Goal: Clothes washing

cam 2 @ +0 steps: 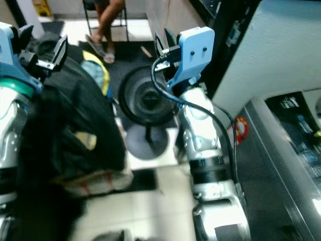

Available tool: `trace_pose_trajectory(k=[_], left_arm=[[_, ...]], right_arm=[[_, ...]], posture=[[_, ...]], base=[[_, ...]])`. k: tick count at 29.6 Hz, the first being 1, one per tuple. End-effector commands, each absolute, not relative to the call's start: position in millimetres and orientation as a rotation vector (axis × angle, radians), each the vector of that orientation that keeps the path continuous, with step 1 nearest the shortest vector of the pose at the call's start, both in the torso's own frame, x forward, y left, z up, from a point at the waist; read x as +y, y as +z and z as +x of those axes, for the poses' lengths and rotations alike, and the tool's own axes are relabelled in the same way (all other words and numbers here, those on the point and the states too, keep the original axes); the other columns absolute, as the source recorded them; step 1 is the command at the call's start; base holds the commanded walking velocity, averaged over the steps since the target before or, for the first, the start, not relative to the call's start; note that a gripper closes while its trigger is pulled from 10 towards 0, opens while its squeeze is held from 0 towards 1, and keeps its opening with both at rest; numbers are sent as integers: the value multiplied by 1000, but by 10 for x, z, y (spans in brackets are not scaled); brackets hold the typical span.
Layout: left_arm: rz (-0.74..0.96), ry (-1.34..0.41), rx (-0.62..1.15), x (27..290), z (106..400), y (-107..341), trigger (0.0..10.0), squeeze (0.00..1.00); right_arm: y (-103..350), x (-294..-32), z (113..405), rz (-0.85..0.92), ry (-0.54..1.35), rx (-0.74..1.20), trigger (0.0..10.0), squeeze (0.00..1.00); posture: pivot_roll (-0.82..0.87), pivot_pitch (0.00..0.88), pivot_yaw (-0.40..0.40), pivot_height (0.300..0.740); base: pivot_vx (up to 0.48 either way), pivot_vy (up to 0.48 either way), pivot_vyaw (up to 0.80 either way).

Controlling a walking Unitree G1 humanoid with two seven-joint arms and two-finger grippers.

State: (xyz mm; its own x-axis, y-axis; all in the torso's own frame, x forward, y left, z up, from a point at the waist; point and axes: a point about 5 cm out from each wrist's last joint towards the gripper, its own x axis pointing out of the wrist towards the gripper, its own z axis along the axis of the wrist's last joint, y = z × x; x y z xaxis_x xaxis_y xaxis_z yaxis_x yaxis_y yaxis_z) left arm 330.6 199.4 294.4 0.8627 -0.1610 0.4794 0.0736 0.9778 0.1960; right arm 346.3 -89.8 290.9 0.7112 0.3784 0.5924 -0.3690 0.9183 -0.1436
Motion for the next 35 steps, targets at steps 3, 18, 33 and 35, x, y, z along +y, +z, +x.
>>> trace_pose_trajectory(k=[3,18,33,35], left_arm=[[180,-140,-527,1963,3286,2958,10000,0],[166,-132,-523,1986,3290,2952,10000,0],[97,-75,-372,2083,3423,2649,10000,0],[125,-38,-292,2158,3464,2491,10000,0]], right_arm=[[2885,-919,3472,-11,405,-651,10000,0],[2884,-883,3459,-9,426,-649,10000,0],[2623,-1129,3604,68,229,-541,10000,0],[2440,-1228,3646,74,156,-470,10000,0]], posture=[[96,46,11,740],[96,48,8,740],[88,27,46,740],[87,22,43,740]], base=[[0,0,0],[0,0,0],[0,0,0],[0,0,0]])
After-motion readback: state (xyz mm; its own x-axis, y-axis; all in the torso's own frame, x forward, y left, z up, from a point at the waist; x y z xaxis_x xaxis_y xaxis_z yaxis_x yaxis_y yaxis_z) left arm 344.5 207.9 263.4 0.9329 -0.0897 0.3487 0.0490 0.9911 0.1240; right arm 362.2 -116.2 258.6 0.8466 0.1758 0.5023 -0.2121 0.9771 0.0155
